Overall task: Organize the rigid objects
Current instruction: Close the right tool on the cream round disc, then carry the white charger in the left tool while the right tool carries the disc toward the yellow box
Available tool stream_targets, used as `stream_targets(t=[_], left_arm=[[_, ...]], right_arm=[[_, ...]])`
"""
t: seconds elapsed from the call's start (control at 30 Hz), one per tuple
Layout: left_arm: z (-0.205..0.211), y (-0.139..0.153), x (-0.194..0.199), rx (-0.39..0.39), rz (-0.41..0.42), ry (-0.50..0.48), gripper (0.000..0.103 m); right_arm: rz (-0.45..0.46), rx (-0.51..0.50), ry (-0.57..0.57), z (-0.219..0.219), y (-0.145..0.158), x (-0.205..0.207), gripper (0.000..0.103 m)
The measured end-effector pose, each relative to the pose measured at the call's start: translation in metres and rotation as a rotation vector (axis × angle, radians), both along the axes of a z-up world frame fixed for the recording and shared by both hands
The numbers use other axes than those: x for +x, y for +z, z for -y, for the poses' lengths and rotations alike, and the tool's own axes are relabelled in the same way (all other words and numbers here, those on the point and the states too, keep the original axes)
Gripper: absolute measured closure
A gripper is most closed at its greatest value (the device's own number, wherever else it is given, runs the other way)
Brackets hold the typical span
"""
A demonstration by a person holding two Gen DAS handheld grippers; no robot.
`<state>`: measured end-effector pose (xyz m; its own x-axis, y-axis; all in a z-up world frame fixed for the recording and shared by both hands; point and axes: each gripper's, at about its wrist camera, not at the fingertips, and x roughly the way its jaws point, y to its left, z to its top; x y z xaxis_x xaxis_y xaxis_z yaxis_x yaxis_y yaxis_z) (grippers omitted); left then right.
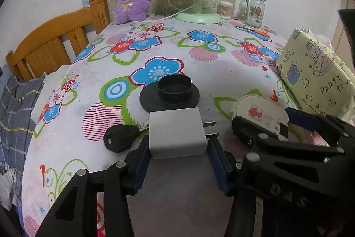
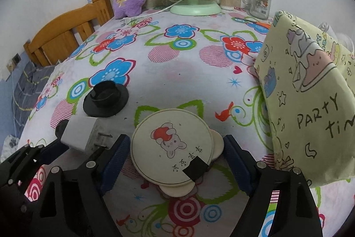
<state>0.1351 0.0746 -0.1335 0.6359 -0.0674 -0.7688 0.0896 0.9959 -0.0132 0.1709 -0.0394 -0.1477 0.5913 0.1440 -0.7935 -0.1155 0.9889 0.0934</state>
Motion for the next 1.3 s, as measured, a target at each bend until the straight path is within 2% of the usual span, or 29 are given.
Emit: stream_targets(t=[0.07, 0.17, 0.37, 0.77, 1.07, 1.3], left_arm=[[0.001, 0.0, 0.003, 0.002, 0.0, 0.007, 0.047], [0.006, 0.0, 0.004, 0.011, 0.003, 0.002, 0.054], [0.012, 0.002, 0.002, 0.064, 0.015, 0.009, 0.055], [0.011, 0.009, -0.041, 0.037, 0.03, 0.037, 0.055], [0.014, 0.021, -0.05, 0.007, 0.057, 0.033, 0.055], [0.022, 0.038, -0.057, 0.013, 0.078, 0.019, 0.055]], right_arm=[[0.008, 0.011, 0.005, 0.0, 0.001, -0.001, 0.018], [0.006, 0.025, 0.008, 0.001, 0.001, 0.0, 0.018], [0.002, 0.025, 0.015, 0.002, 0.001, 0.0, 0.017], [0.03, 0.0, 0.06, -0.002, 0.01, -0.038, 0.017], [0.065, -0.016, 0.041, 0.003, 0.026, -0.051, 0.017], [0.086, -0.014, 0.022, 0.01, 0.044, -0.061, 0.017]])
